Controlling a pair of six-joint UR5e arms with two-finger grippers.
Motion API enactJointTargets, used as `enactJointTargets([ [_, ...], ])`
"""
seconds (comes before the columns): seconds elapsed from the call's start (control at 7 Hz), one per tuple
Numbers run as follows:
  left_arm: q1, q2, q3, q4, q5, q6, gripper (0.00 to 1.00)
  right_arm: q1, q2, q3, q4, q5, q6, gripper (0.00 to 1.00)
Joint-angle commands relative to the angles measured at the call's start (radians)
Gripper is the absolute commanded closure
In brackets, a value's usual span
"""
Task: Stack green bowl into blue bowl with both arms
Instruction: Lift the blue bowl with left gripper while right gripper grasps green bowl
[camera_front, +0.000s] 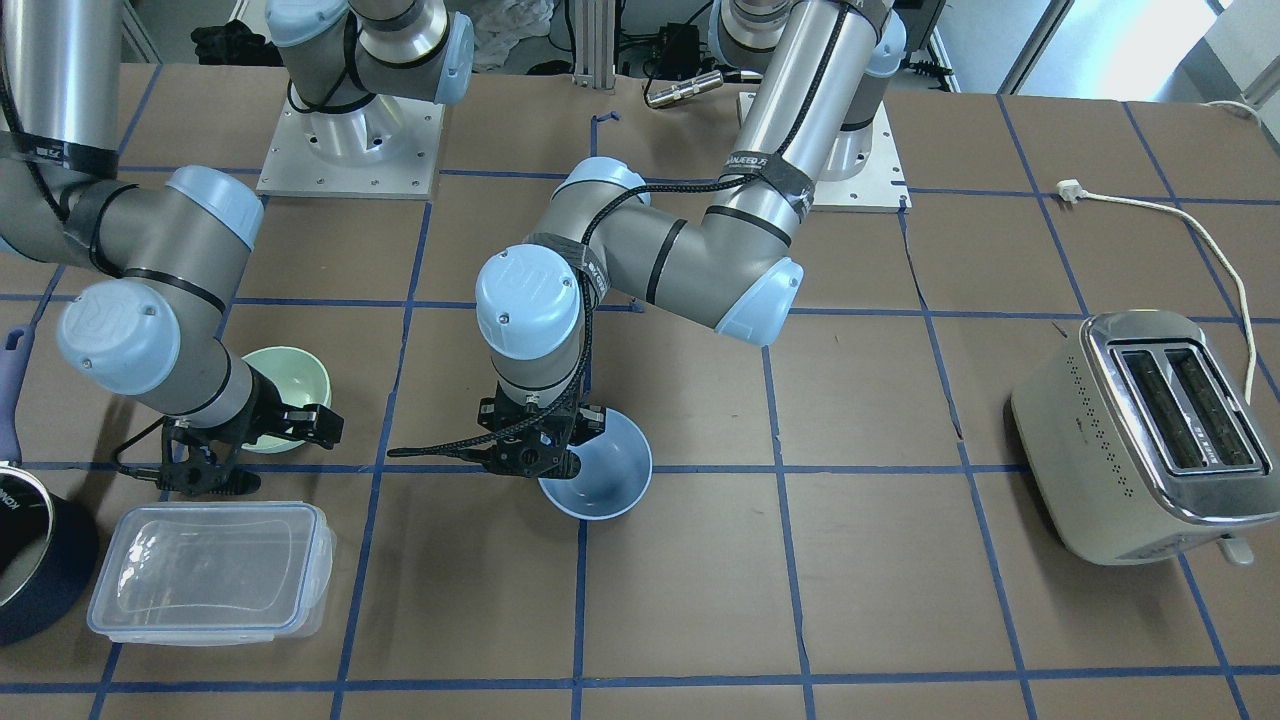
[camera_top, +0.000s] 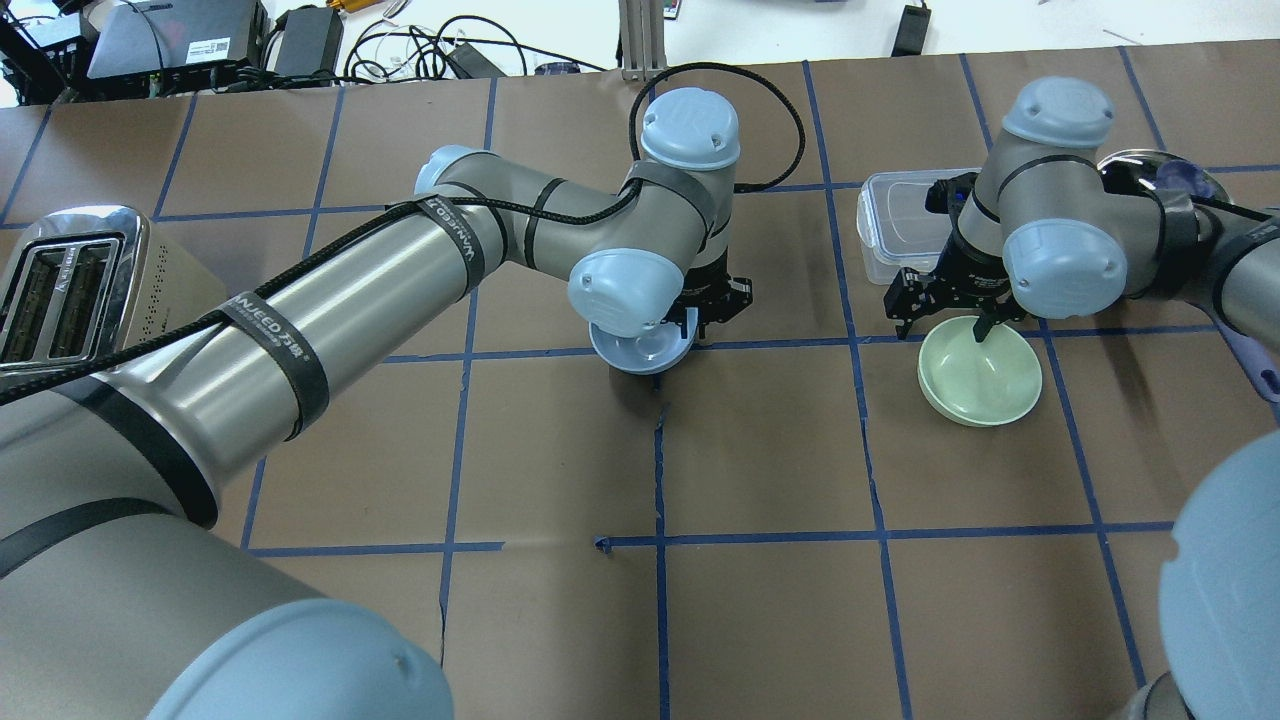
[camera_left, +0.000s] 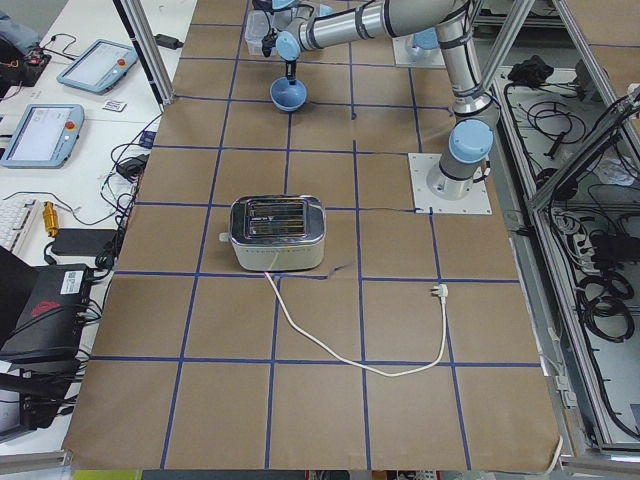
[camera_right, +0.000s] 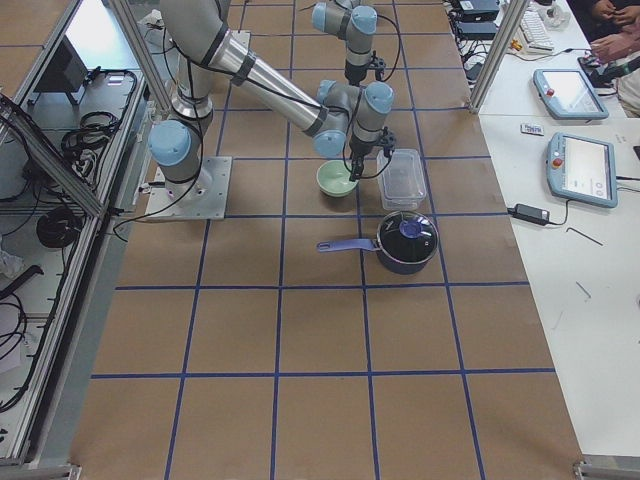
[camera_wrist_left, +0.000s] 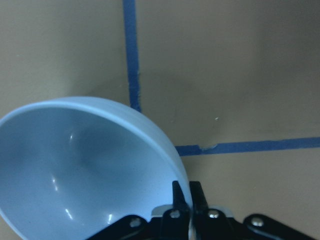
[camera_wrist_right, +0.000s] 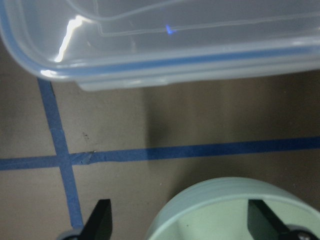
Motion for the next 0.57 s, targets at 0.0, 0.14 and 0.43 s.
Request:
enactJointTargets([
  [0.0, 0.0, 0.031, 0.003, 0.017, 0.005, 0.021, 0.0, 0.0, -0.001, -0.007, 0.003, 0.001, 0.006, 0.92],
  [0.14, 0.025, 0.06, 0.011, 0.017, 0.005, 0.059, 0.0, 0.0, -0.005, -0.009, 0.003, -0.002, 0.003, 1.0],
  [0.43, 0.121, 0.138, 0.051, -0.125, 0.005, 0.074, 0.0, -0.002, -0.011, -0.015, 0.009, -0.008, -0.003, 1.0],
])
